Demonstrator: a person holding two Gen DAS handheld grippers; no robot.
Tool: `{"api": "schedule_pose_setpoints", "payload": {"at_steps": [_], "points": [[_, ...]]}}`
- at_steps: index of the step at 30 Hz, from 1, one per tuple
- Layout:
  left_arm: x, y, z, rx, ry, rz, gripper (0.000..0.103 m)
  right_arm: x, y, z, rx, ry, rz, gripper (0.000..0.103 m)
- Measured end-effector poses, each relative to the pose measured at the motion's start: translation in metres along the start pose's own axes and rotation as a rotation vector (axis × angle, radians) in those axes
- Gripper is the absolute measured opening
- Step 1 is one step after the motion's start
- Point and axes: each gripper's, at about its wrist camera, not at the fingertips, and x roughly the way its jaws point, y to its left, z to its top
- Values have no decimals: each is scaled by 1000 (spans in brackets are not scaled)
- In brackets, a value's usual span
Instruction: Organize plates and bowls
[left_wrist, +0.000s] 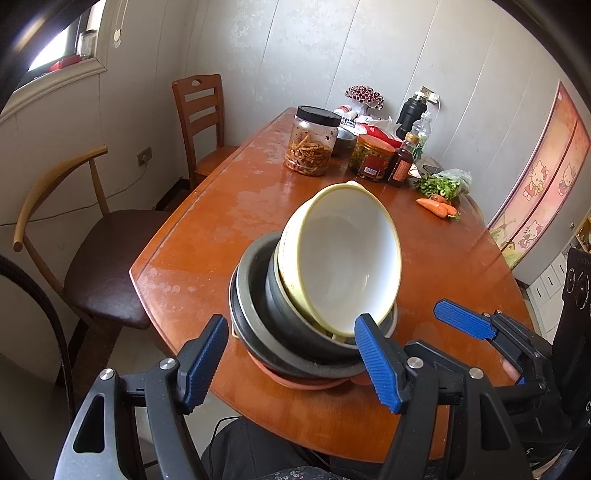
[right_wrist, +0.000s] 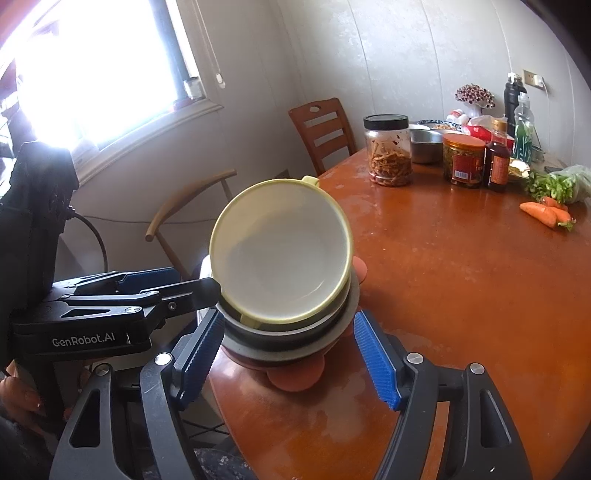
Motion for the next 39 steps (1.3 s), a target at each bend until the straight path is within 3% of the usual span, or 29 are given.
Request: {"api": "schedule_pose_setpoints", "payload": {"at_steps": [20, 25, 30, 39], "points": [[-5, 42, -20, -79, 7, 30, 74, 1, 17, -21, -66, 30, -30, 76], [13, 59, -19, -130, 47, -29, 75, 6, 12, -25, -66, 48, -44, 76], [28, 68, -16, -166, 88, -150, 75, 12, 8, -26, -65, 55, -56, 76], [59, 79, -6, -202, 155, -290, 75, 29, 9, -27, -80, 87, -65, 76]]}}
